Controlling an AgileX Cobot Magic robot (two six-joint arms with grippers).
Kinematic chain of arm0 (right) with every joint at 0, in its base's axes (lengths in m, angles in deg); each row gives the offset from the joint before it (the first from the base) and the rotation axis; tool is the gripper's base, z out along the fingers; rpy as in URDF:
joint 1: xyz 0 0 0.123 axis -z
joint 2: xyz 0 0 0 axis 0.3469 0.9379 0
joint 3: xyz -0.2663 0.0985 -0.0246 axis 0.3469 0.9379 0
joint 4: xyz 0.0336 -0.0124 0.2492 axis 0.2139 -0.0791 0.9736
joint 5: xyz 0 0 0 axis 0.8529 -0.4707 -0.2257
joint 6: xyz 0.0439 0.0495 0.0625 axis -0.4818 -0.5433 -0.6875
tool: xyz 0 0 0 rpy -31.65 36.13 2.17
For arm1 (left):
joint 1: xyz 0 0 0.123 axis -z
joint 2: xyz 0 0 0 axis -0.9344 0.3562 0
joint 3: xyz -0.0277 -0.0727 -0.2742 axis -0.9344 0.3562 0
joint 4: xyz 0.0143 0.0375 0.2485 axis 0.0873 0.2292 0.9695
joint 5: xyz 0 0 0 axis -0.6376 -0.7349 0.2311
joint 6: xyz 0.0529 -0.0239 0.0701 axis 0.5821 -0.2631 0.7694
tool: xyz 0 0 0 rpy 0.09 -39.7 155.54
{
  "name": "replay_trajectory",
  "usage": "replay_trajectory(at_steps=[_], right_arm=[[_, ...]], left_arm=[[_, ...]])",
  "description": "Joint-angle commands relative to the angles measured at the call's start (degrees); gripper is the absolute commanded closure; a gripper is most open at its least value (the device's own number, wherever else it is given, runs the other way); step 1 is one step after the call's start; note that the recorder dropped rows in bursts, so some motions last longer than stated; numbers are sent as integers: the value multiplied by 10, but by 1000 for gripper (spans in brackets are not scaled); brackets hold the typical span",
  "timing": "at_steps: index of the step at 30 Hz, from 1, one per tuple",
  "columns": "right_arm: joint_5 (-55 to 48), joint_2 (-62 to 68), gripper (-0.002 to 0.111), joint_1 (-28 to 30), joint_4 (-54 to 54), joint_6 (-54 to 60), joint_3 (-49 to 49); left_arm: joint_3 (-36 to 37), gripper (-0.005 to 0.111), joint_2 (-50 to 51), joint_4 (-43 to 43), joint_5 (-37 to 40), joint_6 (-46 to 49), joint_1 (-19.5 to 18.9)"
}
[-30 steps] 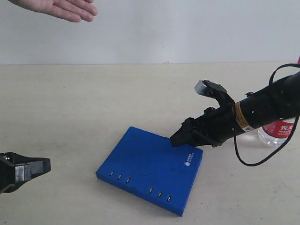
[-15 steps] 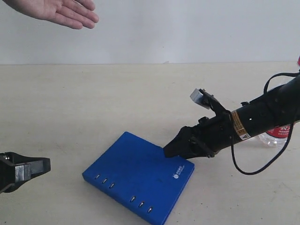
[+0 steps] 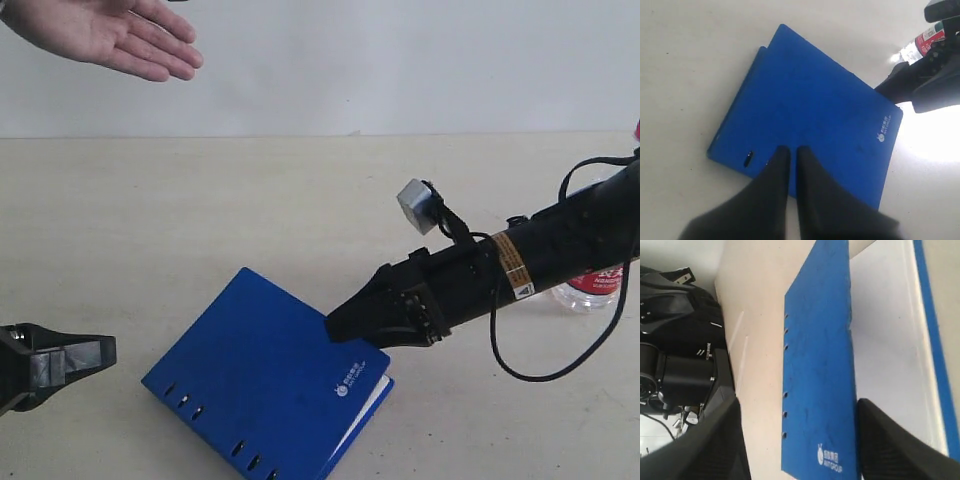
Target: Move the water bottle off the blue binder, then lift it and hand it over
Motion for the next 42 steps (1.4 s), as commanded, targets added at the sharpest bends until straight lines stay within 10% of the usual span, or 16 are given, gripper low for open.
replay_trajectory(at_steps=[1,5,9,24,42], right_arm=[[11,6,50,-43,-2,-7,0],[-29,14,54,-72,-2,-3,-2],[-81,14,108,-72,-2,38,-2],[-95,14,108,66,-2,19,-1],[-65,14,108,69,-2,12,-5]], left_arm=[[-3,102,3,-3,12,0,0],[-3,102,3,-3,20,0,0],[-3,102,3,-3,27,-2,0],[-3,102,3,-3,34,-30,2],[-101,102,210,-3,102,-23,2]])
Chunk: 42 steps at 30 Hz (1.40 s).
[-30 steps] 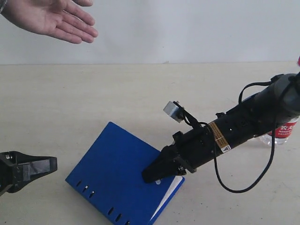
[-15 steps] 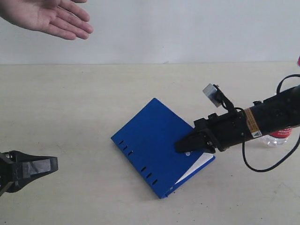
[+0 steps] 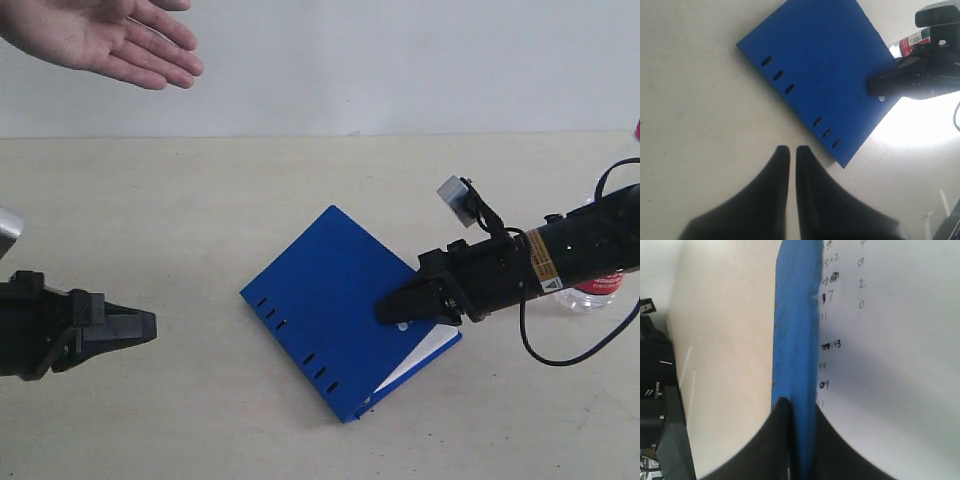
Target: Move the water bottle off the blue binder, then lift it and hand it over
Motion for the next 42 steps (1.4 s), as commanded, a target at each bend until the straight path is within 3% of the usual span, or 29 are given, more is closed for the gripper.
replay_trajectory(at_steps=[1,3,7,9,12,20,30,32,34,36,42], right_arm=[[7,1,107,3,-9,-6,-11],[15,1,98,3,-9,-27,-24],[17,1,62,3,-9,-73,-64],[4,1,54,3,-9,-99,-88],[-5,2,57,3,-9,-114,-122],[58,51,92,3,-9,-139,-150],[82,81,94,3,-9,-92,-151],[82,81,98,3,-9,-90,-151],[82,81,109,3,-9,-87,-151],[82,81,108,2,-9,-87,-151],[82,80,108,-56,-9,-90,-151]], left_arm=[[-12,102,45,-2,29,2,2],[-12,102,51,-2,29,2,2],[-12,102,51,-2,29,4,2],[-12,102,51,-2,29,11,2],[-12,102,51,-2,29,11,2],[-12,102,51,-2,29,11,2],[-12,102,51,-2,37,20,2],[-12,102,51,-2,37,20,2],[-12,102,51,-2,37,20,2],[-12,102,51,-2,37,20,2],[-12,102,51,-2,34,20,2]])
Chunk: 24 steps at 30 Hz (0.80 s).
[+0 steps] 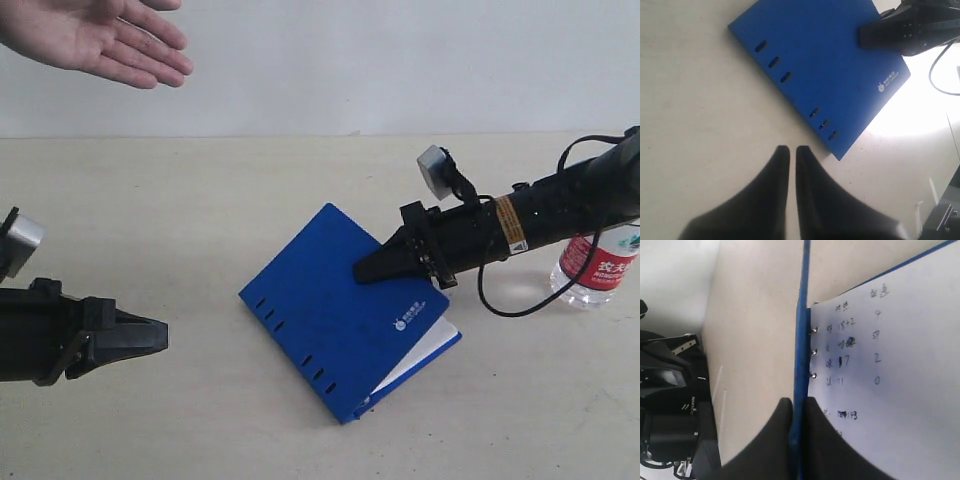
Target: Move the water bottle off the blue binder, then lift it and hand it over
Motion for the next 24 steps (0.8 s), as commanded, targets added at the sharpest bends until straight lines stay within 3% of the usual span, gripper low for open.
replay_trajectory(at_steps=[1,5,11,15,19,24], right_arm=[[7,-3,108,-55,2,10,-3],[7,-11,108,-112,2,25,-3],[-19,-26,108,-137,2,19,-3],[-49,-41,108,-136,2,19,-1],[-48,-66,108,-136,2,19,-1],[-29,-104,108,-136,2,19,-1]], left_arm=[[-3,102,0,-2,-1,5,2],[-3,102,0,-2,-45,5,2],[-3,102,0,-2,-59,5,2],[-3,87,0,-2,-59,5,2],[-3,63,0,-2,-59,-4,2],[-3,55,0,-2,-49,-4,2]])
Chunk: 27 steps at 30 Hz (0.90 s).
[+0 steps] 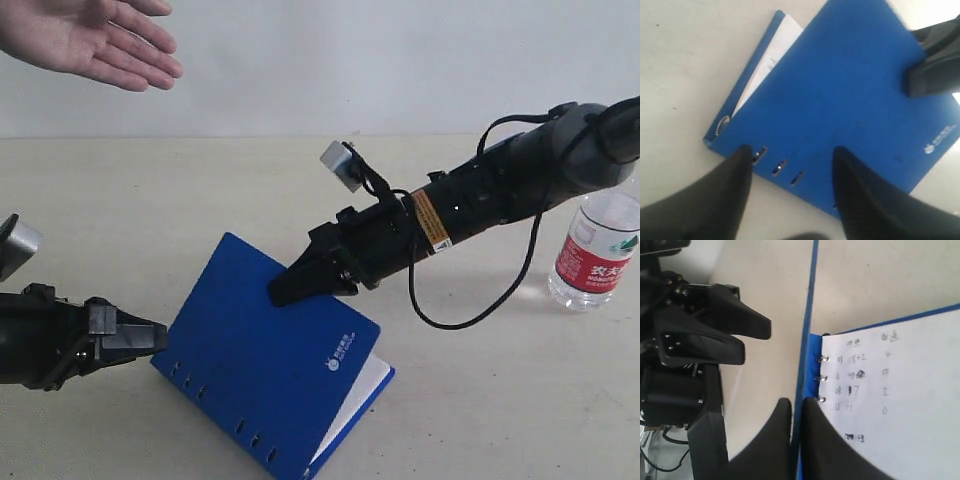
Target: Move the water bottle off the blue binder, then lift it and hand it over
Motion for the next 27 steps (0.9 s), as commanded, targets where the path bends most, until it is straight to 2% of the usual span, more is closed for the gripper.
replay_trajectory(at_steps=[1,10,21,24,27], right_arm=[[15,-37,108,1,3,0,-1],[37,-1,108,1,3,-37,-1],[50,19,107,1,3,-31,-1],[46,19,97,-2,3,-30,-1],[17,19,80,-13,3,-30,-1]], left_arm=[[-3,55,0,-2,11,-3,2],[-3,55,0,-2,12,-3,2],[-3,55,0,-2,18,-12,2],[-3,55,0,-2,41,-18,2],[-3,55,0,-2,44,-18,2]])
